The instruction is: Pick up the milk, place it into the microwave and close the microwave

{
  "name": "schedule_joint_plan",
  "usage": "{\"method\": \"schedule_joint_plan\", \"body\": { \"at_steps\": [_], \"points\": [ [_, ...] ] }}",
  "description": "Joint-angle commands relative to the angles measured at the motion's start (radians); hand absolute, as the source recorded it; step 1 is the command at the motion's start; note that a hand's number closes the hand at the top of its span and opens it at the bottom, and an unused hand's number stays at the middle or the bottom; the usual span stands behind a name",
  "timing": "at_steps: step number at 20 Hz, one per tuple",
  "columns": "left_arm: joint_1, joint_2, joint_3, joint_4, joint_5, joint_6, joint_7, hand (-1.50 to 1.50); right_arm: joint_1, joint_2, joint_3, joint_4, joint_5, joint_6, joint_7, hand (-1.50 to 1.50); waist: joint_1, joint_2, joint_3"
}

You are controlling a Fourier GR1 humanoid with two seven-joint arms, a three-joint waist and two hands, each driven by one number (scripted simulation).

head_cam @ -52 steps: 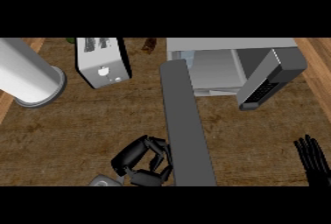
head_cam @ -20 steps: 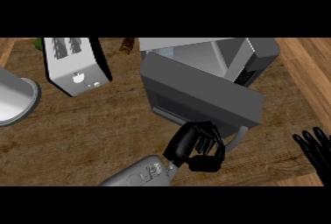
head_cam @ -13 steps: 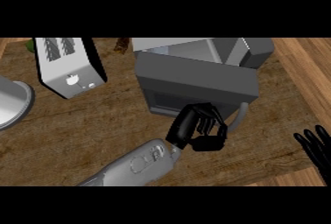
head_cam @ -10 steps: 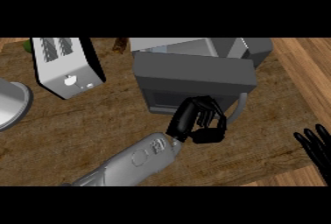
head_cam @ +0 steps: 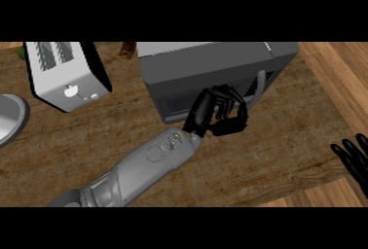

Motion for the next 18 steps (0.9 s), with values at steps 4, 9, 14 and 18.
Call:
{"method": "schedule_joint_plan", "body": {
  "at_steps": [4, 9, 14, 18],
  "points": [
    [-0.059, 0.000, 0.070, 0.086, 0.099, -0.032, -0.066, 1.50, -0.016, -0.022, -0.026, -0.016, -0.037, -0.022, 0.032, -1.50, -0.010, 0.011, 0.000],
    [-0.076, 0.000, 0.079, 0.096, 0.154, -0.033, -0.082, 1.50, -0.021, -0.031, -0.038, -0.030, -0.066, -0.020, 0.037, -1.50, -0.027, 0.011, 0.002],
    [-0.049, 0.000, 0.094, 0.118, 0.213, -0.033, -0.100, 1.50, -0.035, -0.037, -0.035, -0.047, -0.105, -0.019, 0.051, -1.50, -0.023, 0.018, 0.001],
    [-0.050, 0.000, 0.072, 0.132, 0.213, -0.005, -0.136, 1.50, -0.048, -0.059, -0.041, -0.043, -0.115, -0.009, 0.063, -1.50, -0.023, 0.023, 0.003]
  ]
}}
